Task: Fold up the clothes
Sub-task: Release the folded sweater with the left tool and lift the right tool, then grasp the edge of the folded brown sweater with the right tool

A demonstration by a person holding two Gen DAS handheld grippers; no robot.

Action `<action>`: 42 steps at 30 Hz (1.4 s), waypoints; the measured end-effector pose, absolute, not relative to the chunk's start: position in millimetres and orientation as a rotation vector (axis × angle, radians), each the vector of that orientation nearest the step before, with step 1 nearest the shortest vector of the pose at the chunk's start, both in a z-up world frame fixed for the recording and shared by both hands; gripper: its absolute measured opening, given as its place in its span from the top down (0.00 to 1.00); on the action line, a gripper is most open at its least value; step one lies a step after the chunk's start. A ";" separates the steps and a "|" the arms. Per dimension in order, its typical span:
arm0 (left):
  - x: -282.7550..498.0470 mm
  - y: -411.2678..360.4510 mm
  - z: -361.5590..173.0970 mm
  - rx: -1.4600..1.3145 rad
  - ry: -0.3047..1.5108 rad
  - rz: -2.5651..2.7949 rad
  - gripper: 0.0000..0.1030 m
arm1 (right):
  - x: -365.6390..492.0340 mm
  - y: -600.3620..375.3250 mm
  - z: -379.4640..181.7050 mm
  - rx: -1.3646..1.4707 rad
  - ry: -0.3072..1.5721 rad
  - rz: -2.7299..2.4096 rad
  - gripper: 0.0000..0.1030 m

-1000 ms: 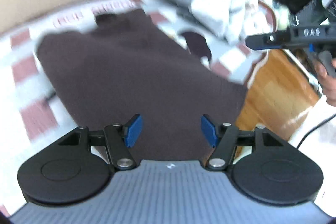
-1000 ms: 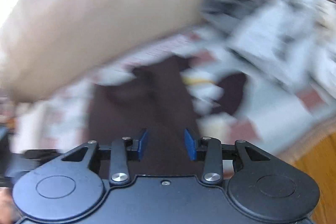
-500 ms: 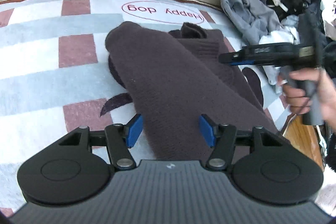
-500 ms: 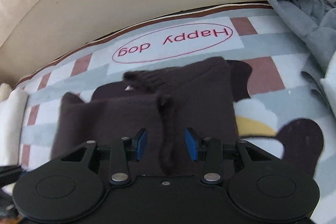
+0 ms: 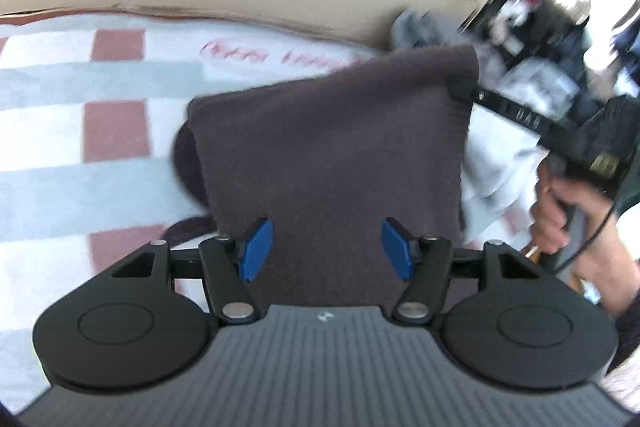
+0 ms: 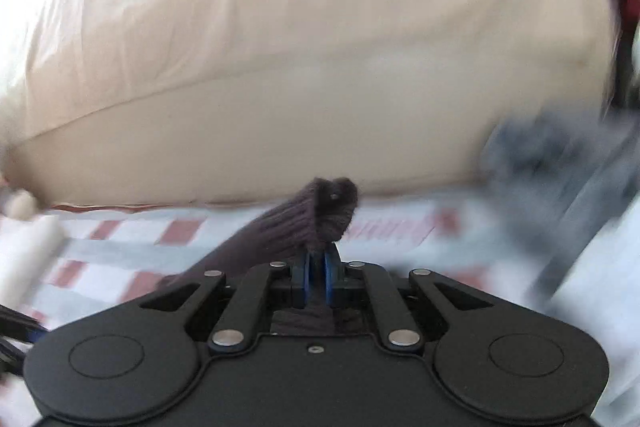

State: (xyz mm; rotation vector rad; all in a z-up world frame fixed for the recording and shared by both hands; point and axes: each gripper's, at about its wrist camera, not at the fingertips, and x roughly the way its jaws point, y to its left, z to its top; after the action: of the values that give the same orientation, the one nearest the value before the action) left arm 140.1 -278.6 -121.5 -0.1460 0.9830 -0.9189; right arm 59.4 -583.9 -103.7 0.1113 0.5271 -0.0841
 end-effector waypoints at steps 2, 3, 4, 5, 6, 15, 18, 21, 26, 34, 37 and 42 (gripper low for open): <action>137.7 -285.5 -119.4 -0.128 0.974 -0.933 0.40 | 62.2 -588.1 -99.5 0.054 0.545 -0.109 0.92; 136.7 -295.4 -123.7 -0.071 0.990 -0.923 0.40 | 69.5 -590.5 -106.3 0.021 0.574 -0.136 0.93; 135.7 -305.1 -128.3 -0.017 1.004 -0.914 0.40 | 77.0 -592.2 -113.9 -0.020 0.602 -0.170 0.93; 134.0 -313.2 -134.8 0.021 1.013 -0.915 0.40 | 86.2 -591.0 -125.1 -0.093 0.629 -0.223 0.93; 132.7 -318.4 -141.8 0.027 1.016 -0.942 0.39 | 97.2 -587.3 -139.3 -0.182 0.665 -0.265 0.92; 122.5 -318.9 -160.9 0.013 1.033 -0.958 0.30 | 85.7 -633.0 -153.5 0.162 0.838 -0.348 0.77; 124.3 -315.9 -163.1 -0.031 1.053 -0.951 0.30 | 39.9 -637.3 -145.4 0.389 0.814 -0.240 0.77; 125.8 -317.5 -165.0 -0.044 1.067 -0.933 0.30 | -0.2 -619.5 -140.0 0.311 0.810 -0.271 0.73; 118.6 -331.4 -162.5 0.051 1.068 -0.905 0.27 | -33.8 -615.5 -147.7 0.373 0.876 -0.232 0.59; 114.5 -338.9 -160.4 0.085 1.076 -0.892 0.22 | -45.1 -567.2 -163.3 0.167 0.944 -0.174 0.89; 114.1 -340.2 -156.2 0.089 1.088 -0.866 0.22 | -57.4 -564.1 -150.7 0.070 0.905 -0.250 0.93; 105.4 -347.8 -157.0 0.157 1.076 -0.846 0.21 | -75.0 -577.9 -160.3 0.152 0.935 -0.288 0.94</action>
State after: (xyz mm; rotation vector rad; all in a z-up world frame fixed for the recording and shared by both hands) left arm 105.4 -347.8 -157.0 0.1570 1.0759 -0.8460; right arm -75.0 -577.9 -160.3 0.1522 0.9348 -0.2876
